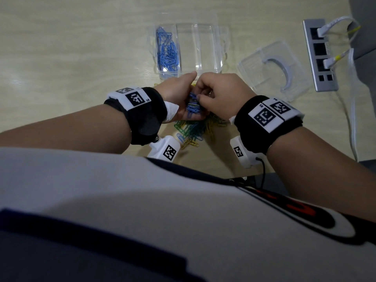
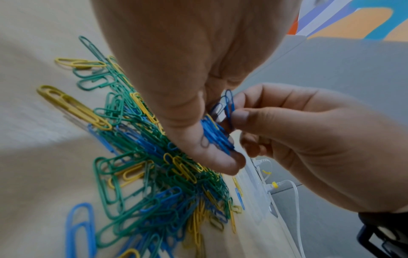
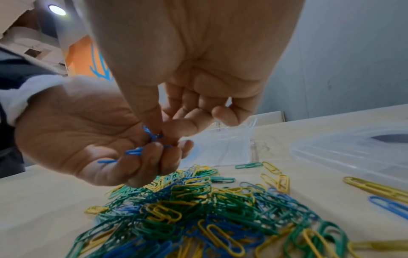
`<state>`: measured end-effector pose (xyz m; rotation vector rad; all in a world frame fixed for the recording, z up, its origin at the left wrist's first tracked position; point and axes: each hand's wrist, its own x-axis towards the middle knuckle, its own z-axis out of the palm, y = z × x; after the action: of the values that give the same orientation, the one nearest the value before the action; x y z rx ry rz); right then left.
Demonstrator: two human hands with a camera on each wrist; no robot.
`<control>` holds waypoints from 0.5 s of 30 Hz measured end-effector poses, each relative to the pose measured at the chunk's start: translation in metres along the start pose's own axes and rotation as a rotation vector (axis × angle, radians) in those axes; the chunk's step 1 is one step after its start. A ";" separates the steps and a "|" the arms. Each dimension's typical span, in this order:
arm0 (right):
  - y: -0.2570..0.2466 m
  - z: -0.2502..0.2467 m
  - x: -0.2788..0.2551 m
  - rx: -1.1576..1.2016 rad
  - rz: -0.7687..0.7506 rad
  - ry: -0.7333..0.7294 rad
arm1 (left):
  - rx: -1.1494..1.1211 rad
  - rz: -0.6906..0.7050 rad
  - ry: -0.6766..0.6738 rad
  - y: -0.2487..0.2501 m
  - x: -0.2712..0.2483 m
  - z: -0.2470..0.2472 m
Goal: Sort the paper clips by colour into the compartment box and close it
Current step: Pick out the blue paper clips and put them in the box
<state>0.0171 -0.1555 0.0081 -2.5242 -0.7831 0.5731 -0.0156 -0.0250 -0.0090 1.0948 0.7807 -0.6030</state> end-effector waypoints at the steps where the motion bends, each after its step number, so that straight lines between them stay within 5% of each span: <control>1: 0.001 0.000 0.000 0.018 0.005 0.000 | 0.016 -0.004 -0.012 0.000 -0.001 0.000; 6: 0.003 -0.001 0.000 0.131 0.039 0.084 | 0.061 -0.024 -0.071 -0.001 -0.003 0.000; 15: -0.001 -0.001 0.001 -0.147 -0.077 -0.029 | 0.034 0.008 -0.024 -0.001 0.001 0.000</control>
<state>0.0182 -0.1548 0.0092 -2.6101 -0.9606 0.5461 -0.0160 -0.0259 -0.0102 1.1196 0.7477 -0.6237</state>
